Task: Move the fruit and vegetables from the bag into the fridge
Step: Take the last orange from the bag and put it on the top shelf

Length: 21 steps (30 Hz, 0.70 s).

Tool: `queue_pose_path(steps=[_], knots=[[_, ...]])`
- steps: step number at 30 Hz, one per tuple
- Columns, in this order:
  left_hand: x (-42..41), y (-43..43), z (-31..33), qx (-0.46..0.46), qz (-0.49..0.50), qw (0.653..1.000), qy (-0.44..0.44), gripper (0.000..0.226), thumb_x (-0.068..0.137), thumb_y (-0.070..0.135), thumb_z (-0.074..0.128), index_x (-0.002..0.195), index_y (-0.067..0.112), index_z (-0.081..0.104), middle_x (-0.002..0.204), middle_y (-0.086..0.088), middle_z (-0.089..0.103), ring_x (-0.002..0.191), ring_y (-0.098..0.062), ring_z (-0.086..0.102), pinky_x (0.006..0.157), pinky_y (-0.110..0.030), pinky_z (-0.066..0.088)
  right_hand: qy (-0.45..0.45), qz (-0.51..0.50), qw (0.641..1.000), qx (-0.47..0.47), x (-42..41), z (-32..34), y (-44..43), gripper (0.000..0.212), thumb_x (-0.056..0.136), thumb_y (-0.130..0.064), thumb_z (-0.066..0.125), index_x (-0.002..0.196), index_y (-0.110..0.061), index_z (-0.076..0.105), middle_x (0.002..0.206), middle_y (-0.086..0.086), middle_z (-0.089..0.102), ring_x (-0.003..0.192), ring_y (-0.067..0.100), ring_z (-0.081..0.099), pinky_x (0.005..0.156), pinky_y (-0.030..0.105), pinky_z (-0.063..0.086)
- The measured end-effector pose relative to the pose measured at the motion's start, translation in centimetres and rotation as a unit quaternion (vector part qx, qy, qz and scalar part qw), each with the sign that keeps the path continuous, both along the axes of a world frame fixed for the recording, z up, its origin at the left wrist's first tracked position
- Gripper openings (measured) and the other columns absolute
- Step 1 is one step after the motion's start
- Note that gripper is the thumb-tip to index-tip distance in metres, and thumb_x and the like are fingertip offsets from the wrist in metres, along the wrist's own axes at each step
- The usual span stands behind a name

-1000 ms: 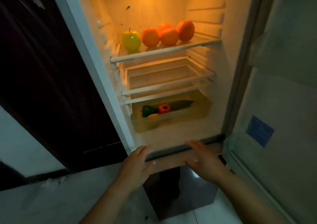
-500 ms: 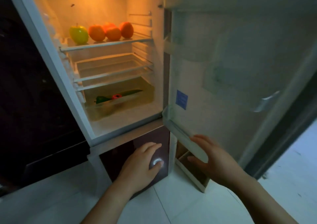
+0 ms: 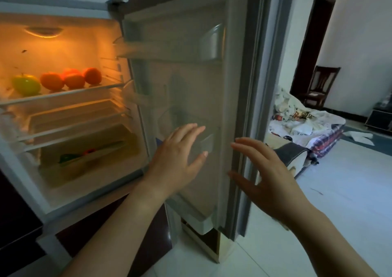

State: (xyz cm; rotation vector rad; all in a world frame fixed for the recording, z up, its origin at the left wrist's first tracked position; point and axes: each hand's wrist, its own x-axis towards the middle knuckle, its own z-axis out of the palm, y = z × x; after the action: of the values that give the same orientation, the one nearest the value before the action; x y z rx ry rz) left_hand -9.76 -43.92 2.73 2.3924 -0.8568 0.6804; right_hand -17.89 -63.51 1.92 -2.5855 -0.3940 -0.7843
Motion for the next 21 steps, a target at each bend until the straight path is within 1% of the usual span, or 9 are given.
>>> queue_pose_path(steps=[2, 4, 5, 7, 11, 13, 16, 18, 21], knots=[[0.5, -2.5, 0.3, 0.03, 0.037, 0.999, -0.006, 0.058, 0.087, 0.047, 0.046, 0.14, 0.026, 0.036, 0.146, 0.005, 0.037, 0.135, -0.013, 0.032, 0.111, -0.036, 0.03, -0.022, 0.004, 1.0, -0.017, 0.5, 0.8, -2.7, 0.059, 0.079, -0.049, 0.051, 0.134, -0.031, 0.041, 0.143, -0.008, 0.037, 0.13, 0.01, 0.037, 0.102, 0.029, 0.037], [1.0, -3.9, 0.0, 0.094, 0.085, 0.992, 0.021, 0.062, 0.088, 0.047, 0.048, 0.143, 0.027, 0.028, 0.146, 0.005, 0.036, 0.134, -0.015, 0.034, 0.109, -0.042, 0.032, -0.044, 0.008, 0.998, -0.054, 1.4, 1.5, -4.5, 0.057, 0.08, -0.047, 0.052, 0.134, -0.03, 0.041, 0.146, -0.006, 0.034, 0.132, 0.014, 0.035, 0.103, 0.03, 0.033], [1.1, -4.7, -0.2, 0.122, 0.109, 0.986, 0.041, 0.066, 0.088, 0.047, 0.05, 0.145, 0.027, 0.022, 0.146, 0.005, 0.037, 0.133, -0.017, 0.036, 0.108, -0.042, 0.033, -0.056, 0.013, 0.996, -0.069, 1.8, 1.9, -5.6, 0.057, 0.08, -0.046, 0.053, 0.134, -0.03, 0.041, 0.146, -0.005, 0.033, 0.133, 0.015, 0.033, 0.103, 0.031, 0.031], [0.8, -5.8, -0.6, 0.138, 0.141, 0.978, 0.067, 0.072, 0.087, 0.046, 0.052, 0.146, 0.027, 0.014, 0.145, 0.003, 0.037, 0.129, -0.02, 0.041, 0.105, -0.04, 0.037, -0.084, 0.025, 0.993, -0.081, 2.8, 2.7, -7.4, 0.057, 0.08, -0.045, 0.054, 0.133, -0.029, 0.043, 0.147, -0.002, 0.032, 0.134, 0.018, 0.031, 0.103, 0.034, 0.027], [-0.2, -6.1, -1.3, 0.085, 0.147, 0.982, 0.078, 0.074, 0.087, 0.039, 0.055, 0.146, 0.033, 0.01, 0.144, 0.007, 0.033, 0.127, -0.016, 0.038, 0.101, -0.033, 0.04, -0.146, 0.047, 0.986, -0.063, 5.3, 3.5, -10.0, 0.056, 0.08, -0.043, 0.056, 0.132, -0.023, 0.046, 0.149, 0.004, 0.028, 0.137, 0.025, 0.027, 0.107, 0.042, 0.029], [-0.7, -6.2, -1.9, 0.058, 0.152, 0.984, 0.073, 0.073, 0.088, 0.039, 0.054, 0.146, 0.034, 0.011, 0.143, 0.009, 0.03, 0.129, -0.013, 0.034, 0.102, -0.029, 0.037, -0.182, 0.055, 0.981, -0.046, 6.7, 3.6, -10.6, 0.058, 0.08, -0.041, 0.059, 0.133, -0.02, 0.045, 0.151, 0.007, 0.024, 0.139, 0.028, 0.024, 0.108, 0.046, 0.03], [-1.3, -6.0, -2.4, 0.03, 0.169, 0.982, 0.072, 0.071, 0.089, 0.042, 0.053, 0.146, 0.033, 0.011, 0.145, 0.009, 0.026, 0.132, -0.01, 0.028, 0.106, -0.025, 0.03, -0.211, 0.082, 0.974, -0.031, 8.5, 3.9, -10.3, 0.067, 0.08, -0.041, 0.059, 0.139, -0.019, 0.037, 0.153, 0.007, 0.015, 0.141, 0.029, 0.018, 0.108, 0.051, 0.033], [-1.7, -5.3, -2.6, 0.025, 0.18, 0.98, 0.075, 0.071, 0.089, 0.043, 0.052, 0.146, 0.035, 0.01, 0.147, 0.01, 0.024, 0.135, -0.008, 0.025, 0.107, -0.024, 0.028, -0.211, 0.103, 0.972, -0.026, 9.3, 4.1, -9.4, 0.073, 0.079, -0.041, 0.061, 0.142, -0.017, 0.032, 0.155, 0.009, 0.012, 0.143, 0.027, 0.015, 0.109, 0.05, 0.033], [-2.4, -3.6, -2.5, 0.022, 0.187, 0.979, 0.08, 0.069, 0.088, 0.044, 0.053, 0.144, 0.038, 0.013, 0.148, 0.013, 0.024, 0.135, -0.006, 0.027, 0.107, -0.025, 0.029, -0.219, 0.142, 0.965, -0.009, 9.9, 3.9, -7.4, 0.075, 0.078, -0.038, 0.064, 0.143, -0.016, 0.031, 0.155, 0.01, 0.006, 0.144, 0.025, 0.013, 0.105, 0.042, 0.039]])
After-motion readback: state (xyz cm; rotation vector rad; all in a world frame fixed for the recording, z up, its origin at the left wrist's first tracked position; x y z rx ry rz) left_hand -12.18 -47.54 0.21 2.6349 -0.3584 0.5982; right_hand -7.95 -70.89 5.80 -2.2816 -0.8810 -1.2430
